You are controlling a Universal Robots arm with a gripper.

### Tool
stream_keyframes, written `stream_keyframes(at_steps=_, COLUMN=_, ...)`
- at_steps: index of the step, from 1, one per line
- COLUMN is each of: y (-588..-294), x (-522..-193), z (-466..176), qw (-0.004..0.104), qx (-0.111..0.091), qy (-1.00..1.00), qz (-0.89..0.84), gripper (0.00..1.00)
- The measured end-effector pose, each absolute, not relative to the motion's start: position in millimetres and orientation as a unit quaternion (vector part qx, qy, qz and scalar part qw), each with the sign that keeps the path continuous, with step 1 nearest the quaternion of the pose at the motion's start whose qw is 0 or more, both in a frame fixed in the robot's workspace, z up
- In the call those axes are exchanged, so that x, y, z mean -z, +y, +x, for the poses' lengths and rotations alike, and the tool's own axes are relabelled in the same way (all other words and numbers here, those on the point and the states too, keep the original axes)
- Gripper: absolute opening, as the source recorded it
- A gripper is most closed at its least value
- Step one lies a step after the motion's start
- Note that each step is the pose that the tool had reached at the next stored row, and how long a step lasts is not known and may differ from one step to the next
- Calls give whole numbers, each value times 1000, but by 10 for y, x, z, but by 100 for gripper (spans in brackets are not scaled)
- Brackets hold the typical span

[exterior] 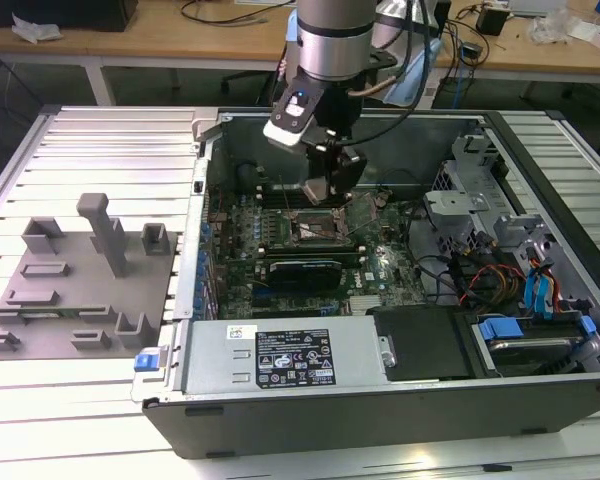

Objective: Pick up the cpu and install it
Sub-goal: 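Place the cpu into insertion slot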

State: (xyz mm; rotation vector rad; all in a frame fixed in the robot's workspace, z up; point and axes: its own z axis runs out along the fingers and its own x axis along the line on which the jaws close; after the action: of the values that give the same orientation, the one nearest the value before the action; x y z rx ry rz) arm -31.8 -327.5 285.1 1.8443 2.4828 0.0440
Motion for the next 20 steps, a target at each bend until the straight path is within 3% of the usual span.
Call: stream_keyframes(at_steps=20, y=-3275, x=-2734, z=-324, qw=26, qx=-12, qy=721, qz=693, gripper=55)
